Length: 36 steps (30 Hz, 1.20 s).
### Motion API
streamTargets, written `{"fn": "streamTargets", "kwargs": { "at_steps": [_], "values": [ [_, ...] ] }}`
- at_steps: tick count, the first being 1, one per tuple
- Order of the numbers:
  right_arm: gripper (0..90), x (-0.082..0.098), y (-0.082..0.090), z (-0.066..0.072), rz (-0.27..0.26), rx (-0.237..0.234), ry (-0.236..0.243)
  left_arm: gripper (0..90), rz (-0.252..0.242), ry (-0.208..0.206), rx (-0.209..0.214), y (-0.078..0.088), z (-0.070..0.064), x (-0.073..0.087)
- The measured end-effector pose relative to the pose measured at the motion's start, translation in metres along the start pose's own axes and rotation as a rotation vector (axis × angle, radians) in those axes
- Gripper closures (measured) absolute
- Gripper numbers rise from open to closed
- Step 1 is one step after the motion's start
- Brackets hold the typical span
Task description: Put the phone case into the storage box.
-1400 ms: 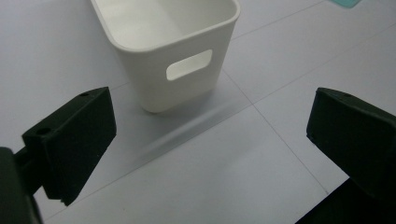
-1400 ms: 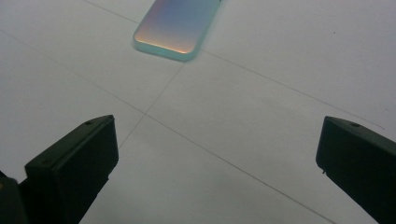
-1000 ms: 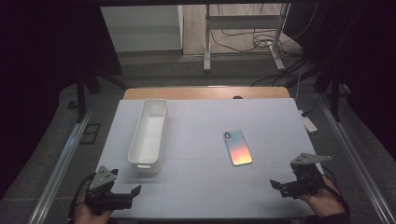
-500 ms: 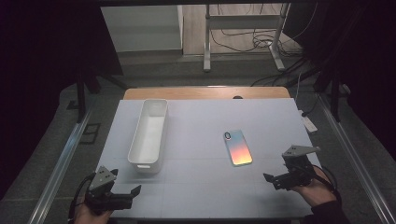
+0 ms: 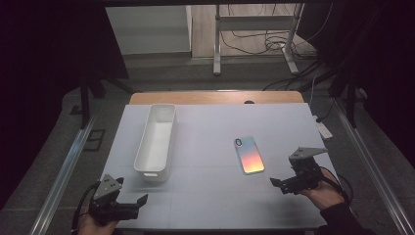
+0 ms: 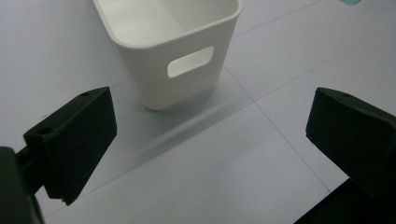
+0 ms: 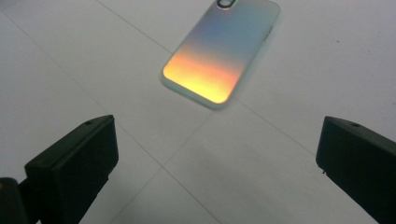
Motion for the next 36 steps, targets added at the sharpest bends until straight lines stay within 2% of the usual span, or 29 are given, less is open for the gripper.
{"fn": "streamTargets", "kwargs": {
  "at_steps": [15, 27, 36],
  "values": [
    [0.0, -0.014, -0.019, 0.005, 0.006, -0.041, -0.003, 2.7, 0.001, 0.004, 0.0, 0.0, 0.0, 0.0],
    [0.0, -0.024, -0.038, 0.003, 0.055, -0.042, 0.021, 2.8, 0.005, 0.001, 0.0, 0.0, 0.001, 0.001],
    [0.0, -0.028, -0.051, 0.002, 0.091, -0.057, 0.003, 2.9, 0.005, 0.0, 0.0, 0.0, 0.001, 0.0]
  ]
}}
Point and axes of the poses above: each handheld gripper's, and its own axes: y roughly backward along the jaws, x roughly out of its underside, z roughly to its left, the point moved 8 cm from there along -y, roughly forward along the jaws, and after that the axes turned 6 degrees about -z, right-handed, at the moved point
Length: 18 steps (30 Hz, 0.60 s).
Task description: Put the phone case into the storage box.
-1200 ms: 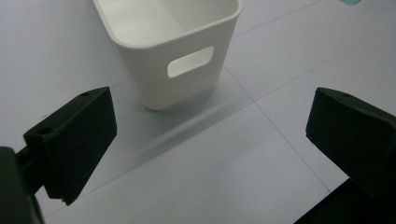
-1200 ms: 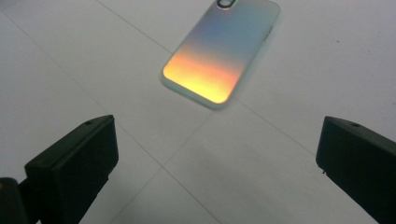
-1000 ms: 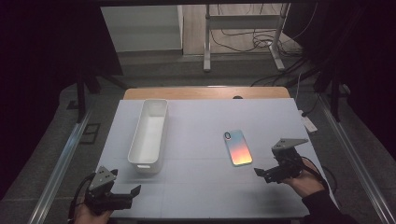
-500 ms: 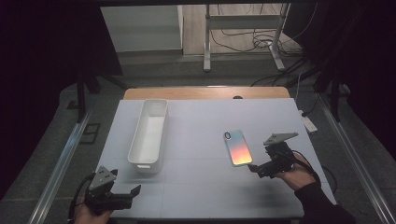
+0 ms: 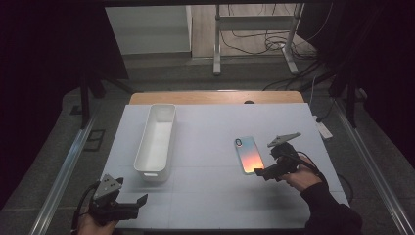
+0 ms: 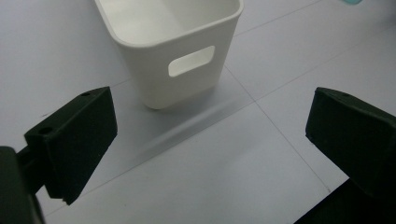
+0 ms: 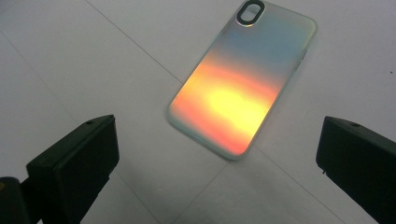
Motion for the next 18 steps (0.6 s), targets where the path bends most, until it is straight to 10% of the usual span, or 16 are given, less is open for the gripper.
{"fn": "streamTargets", "kwargs": {
  "at_steps": [18],
  "values": [
    [0.0, -0.015, -0.026, -0.002, 0.064, -0.015, 0.035, 3.3, 0.002, -0.001, -0.002, 0.0, 0.0, 0.0]
  ]
}}
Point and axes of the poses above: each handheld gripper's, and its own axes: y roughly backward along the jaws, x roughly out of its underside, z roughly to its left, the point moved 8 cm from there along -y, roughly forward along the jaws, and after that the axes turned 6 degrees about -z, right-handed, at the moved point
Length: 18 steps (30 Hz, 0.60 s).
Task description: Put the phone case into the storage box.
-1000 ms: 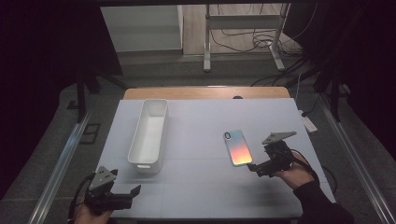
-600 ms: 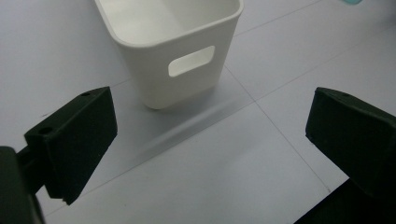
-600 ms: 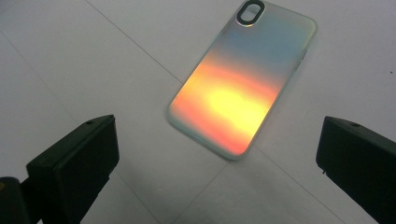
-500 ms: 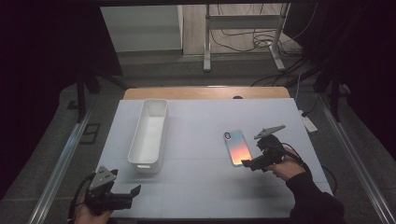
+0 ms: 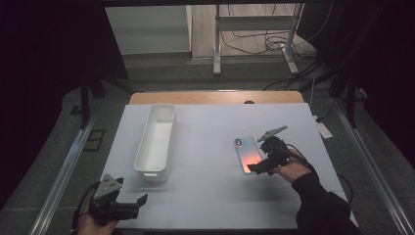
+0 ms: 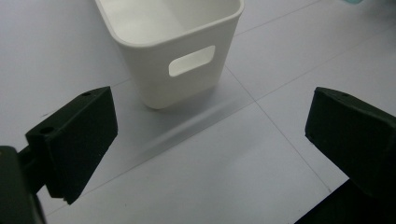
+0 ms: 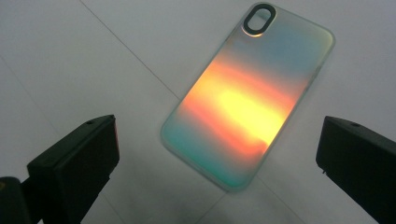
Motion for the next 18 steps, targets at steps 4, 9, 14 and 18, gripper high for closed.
{"fn": "streamTargets", "kwargs": {
  "at_steps": [4, 9, 14, 18],
  "values": [
    [0.0, -0.004, -0.006, 0.0, 0.01, -0.005, 0.001, 3.3, 0.0, -0.001, 0.0, 0.0, 0.0, 0.0],
    [0.0, -0.011, -0.009, 0.0, 0.007, 0.004, 0.016, 3.4, 0.0, -0.001, 0.0, 0.0, 0.0, 0.0],
    [0.0, -0.014, -0.014, 0.0, 0.02, -0.002, 0.027, 3.4, 0.001, -0.001, 0.0, 0.0, 0.0, 0.0],
    [0.0, -0.017, -0.02, 0.0, 0.023, -0.004, 0.029, 3.4, 0.002, -0.002, 0.0, 0.0, 0.0, 0.0]
  ]
}}
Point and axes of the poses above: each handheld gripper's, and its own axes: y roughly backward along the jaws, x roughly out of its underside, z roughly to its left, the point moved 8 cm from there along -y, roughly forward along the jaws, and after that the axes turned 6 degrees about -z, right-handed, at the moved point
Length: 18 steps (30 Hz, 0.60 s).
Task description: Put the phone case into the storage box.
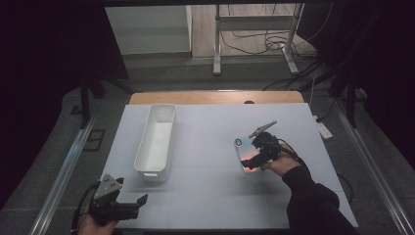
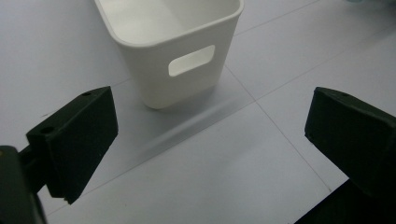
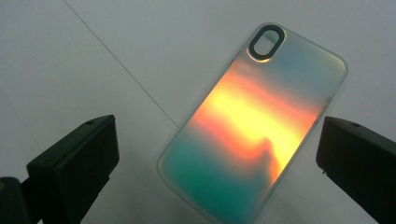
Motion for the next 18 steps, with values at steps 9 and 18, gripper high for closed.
{"fn": "streamTargets", "kwargs": {
  "at_steps": [9, 18],
  "values": [
    [0.0, -0.004, -0.012, 0.001, 0.014, -0.003, 0.018, 3.5, 0.002, -0.003, 0.0, 0.0, 0.0, 0.0],
    [3.3, -0.011, -0.023, 0.003, 0.04, 0.005, 0.026, 3.6, 0.003, -0.004, 0.0, 0.0, 0.0, 0.0]
  ]
}}
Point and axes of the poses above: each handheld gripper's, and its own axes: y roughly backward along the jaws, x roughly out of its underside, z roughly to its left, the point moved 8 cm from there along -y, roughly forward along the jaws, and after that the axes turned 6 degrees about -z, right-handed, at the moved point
